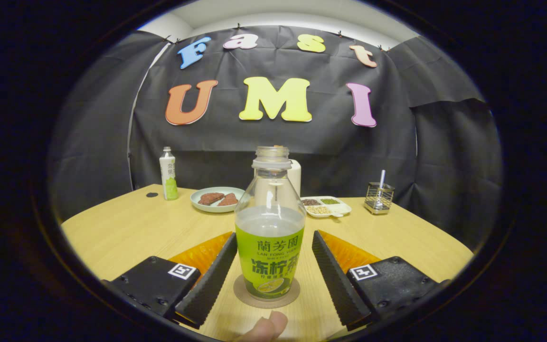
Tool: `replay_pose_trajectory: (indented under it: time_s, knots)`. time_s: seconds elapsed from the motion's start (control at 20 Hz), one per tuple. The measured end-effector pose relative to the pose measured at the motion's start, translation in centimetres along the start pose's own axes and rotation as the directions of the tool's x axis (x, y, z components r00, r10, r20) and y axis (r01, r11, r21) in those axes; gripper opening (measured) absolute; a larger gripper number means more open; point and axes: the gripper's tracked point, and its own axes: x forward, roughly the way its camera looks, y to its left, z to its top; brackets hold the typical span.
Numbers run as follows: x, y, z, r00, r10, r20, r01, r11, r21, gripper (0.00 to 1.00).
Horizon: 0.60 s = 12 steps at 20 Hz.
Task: Take the bottle from table, then pour the juice into the cup, finally place the bottle on the coaster
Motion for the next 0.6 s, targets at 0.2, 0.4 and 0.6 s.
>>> replay_pose_trajectory:
  time_s: [0.2,0.4,0.6]
  knots:
    - [-2.4,0.3,0.8,1.0,-0.001,0.03,0.001,1.0,-0.02,1.0]
    - [-6.4,0.5,1.4,0.999,-0.02,0.039,0.022,0.998,-0.056,1.0]
    - [-12.3,0.5,1.9,0.998,-0.029,0.06,0.034,0.997,-0.076,1.0]
